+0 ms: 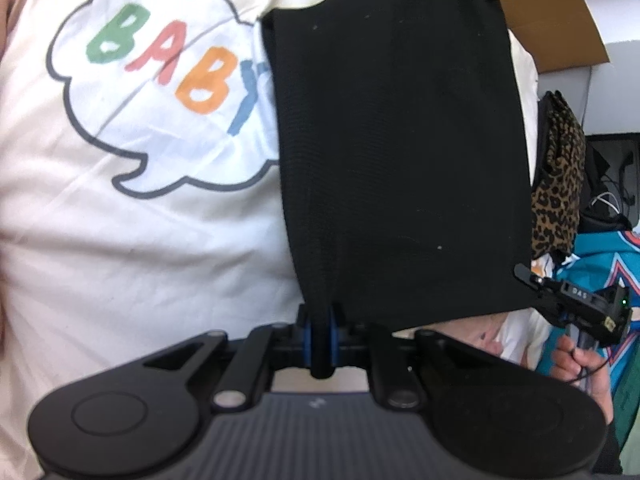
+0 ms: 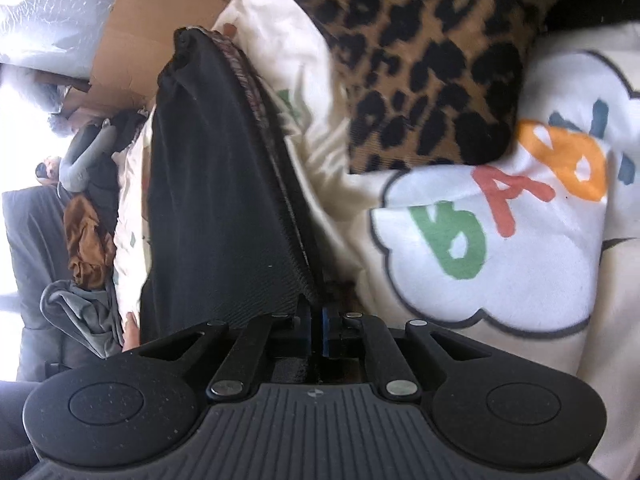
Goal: Fold clothes
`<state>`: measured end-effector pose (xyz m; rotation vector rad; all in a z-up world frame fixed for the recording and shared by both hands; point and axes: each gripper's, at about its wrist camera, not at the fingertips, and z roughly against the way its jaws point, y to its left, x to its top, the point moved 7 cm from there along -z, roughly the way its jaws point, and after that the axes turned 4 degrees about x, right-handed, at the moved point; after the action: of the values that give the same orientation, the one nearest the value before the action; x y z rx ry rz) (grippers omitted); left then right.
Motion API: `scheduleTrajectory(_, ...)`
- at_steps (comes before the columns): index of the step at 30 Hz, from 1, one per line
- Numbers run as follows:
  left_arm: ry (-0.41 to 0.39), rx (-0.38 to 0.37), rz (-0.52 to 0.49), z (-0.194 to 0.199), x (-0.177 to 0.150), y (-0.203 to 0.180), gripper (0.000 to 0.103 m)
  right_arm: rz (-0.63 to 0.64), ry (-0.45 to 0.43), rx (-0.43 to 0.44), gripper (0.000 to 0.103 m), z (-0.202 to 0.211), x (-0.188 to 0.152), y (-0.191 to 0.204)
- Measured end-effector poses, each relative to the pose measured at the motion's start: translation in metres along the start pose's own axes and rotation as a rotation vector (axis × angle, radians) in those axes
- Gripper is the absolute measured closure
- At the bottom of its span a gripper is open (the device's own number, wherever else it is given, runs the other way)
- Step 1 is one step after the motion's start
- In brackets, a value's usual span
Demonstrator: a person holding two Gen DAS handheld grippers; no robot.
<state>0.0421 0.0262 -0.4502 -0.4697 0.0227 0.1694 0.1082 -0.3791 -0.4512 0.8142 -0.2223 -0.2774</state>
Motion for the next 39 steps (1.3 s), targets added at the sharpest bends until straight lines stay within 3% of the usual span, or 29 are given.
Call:
scheduleTrajectory(6, -0.011, 0.002, -0.005, 0.031, 0.000, -0.011, 0.094, -0.014, -0.019, 0.038, 0.101, 0.026, -0.002, 0.026)
scheduleTrajectory(8, -0.013, 0.005, -0.017, 0.035, 0.015, -0.022, 0.094, -0.010, -0.018, 0.043, 0.101, 0.034, -0.005, 0.035)
scheduleTrajectory(11, -0.014, 0.001, -0.023, 0.052, 0.020, -0.004, 0.094, -0.002, -0.021, 0.055, 0.101, 0.046, -0.010, 0.047)
scheduleTrajectory(14, -0.008, 0.000, -0.034, 0.062, 0.020, -0.021, 0.094, 0.007, -0.024, 0.065, 0.101, 0.056, -0.017, 0.057)
scheduleTrajectory(27, 0.055, -0.018, -0.109, 0.115, -0.023, -0.045, 0.094, 0.070, -0.016, 0.054, 0.101, 0.111, -0.059, 0.077)
scheduleTrajectory(34, 0.109, -0.025, -0.095, 0.124, -0.049, -0.038, 0.094, 0.086, 0.015, 0.054, 0.101, 0.130, -0.077, 0.082)
scheduleTrajectory(39, 0.133, -0.006, -0.065, 0.109, -0.054, -0.023, 0.094, 0.051, 0.031, 0.042, 0.101, 0.120, -0.080, 0.068)
